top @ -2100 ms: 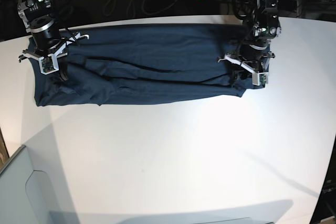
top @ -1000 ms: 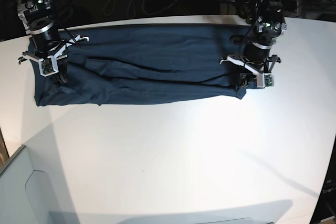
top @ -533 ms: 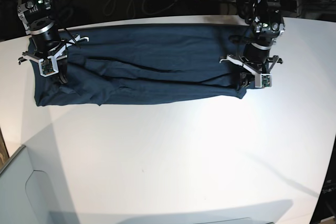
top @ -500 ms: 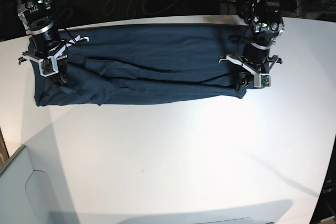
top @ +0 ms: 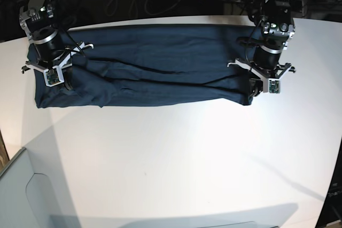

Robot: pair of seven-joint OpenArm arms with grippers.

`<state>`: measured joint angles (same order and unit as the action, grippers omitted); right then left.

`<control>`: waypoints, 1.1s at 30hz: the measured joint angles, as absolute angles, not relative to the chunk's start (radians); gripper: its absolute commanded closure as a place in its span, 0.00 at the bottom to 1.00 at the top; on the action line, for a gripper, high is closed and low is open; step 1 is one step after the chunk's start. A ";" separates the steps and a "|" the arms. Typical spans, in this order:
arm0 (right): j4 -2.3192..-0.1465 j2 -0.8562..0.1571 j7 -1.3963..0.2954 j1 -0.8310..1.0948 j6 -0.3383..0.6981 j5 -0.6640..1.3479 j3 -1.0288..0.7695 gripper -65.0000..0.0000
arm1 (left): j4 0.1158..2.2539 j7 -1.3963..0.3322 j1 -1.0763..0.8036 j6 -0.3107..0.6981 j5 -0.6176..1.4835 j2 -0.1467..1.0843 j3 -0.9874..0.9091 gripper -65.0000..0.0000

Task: Fold the T-shirt properly
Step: 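Lower the hem onto the folded shirt and release with both grippers, then regrasp the folded edge and pull it toward the robot with both grippers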

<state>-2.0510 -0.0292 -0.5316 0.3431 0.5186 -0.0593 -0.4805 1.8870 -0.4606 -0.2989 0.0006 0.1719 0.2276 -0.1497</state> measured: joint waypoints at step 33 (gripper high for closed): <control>-1.671 -0.224 -0.709 0.136 0.519 -0.057 -0.312 0.43 | 1.778 -0.461 -0.210 0.004 0.092 0.219 -0.153 1.00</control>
<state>-1.6707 -0.2245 -0.7094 0.1364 0.5186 -0.0566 -0.3122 1.7782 -0.4614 -0.2100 0.0040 0.0917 0.2188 -0.1532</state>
